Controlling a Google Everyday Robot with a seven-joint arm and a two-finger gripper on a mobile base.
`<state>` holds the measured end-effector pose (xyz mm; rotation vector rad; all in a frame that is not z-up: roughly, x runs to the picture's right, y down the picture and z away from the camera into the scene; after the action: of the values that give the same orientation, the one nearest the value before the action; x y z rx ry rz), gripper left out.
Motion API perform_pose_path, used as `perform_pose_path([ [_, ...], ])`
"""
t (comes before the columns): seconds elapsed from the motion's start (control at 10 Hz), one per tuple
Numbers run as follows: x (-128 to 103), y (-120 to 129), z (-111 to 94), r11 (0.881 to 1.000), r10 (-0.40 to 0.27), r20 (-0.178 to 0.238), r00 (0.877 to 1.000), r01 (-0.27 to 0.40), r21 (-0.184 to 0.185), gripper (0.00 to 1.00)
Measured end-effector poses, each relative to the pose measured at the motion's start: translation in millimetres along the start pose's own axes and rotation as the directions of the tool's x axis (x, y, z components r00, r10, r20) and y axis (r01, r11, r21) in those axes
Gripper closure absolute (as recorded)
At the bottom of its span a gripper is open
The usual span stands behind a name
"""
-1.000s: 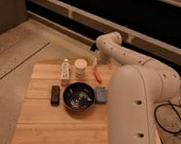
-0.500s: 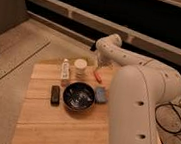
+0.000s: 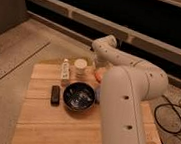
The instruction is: Place the pepper on the white sponge
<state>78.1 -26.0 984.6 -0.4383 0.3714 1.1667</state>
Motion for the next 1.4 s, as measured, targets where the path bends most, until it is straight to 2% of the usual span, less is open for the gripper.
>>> perform_pose_path([
  [0.4,6.5,-1.7,32.7,1.000,-0.008,-0.095,0.995,0.009,0.006,0.35],
  [0.6,4.8,-2.3,40.0,1.000,0.002,-0.113,0.994,-0.002,0.000,0.35],
  [0.7,3.9,-3.5,42.7,1.000,0.005,-0.117,0.993,-0.005,-0.001,0.40],
  [0.9,-2.1,-4.8,42.7,1.000,0.006,-0.107,0.994,-0.006,-0.005,0.59],
  [1.0,-3.9,-5.8,42.7,1.000,0.007,-0.105,0.994,-0.008,-0.007,0.74],
  [1.2,-4.5,-5.9,42.4,1.000,0.009,-0.104,0.995,-0.011,-0.014,0.93],
  [1.3,-6.8,-2.7,36.9,0.999,0.021,-0.093,0.995,-0.025,-0.040,1.00],
  [1.4,-12.1,1.3,25.4,0.997,0.032,-0.074,0.997,-0.037,-0.069,1.00],
])
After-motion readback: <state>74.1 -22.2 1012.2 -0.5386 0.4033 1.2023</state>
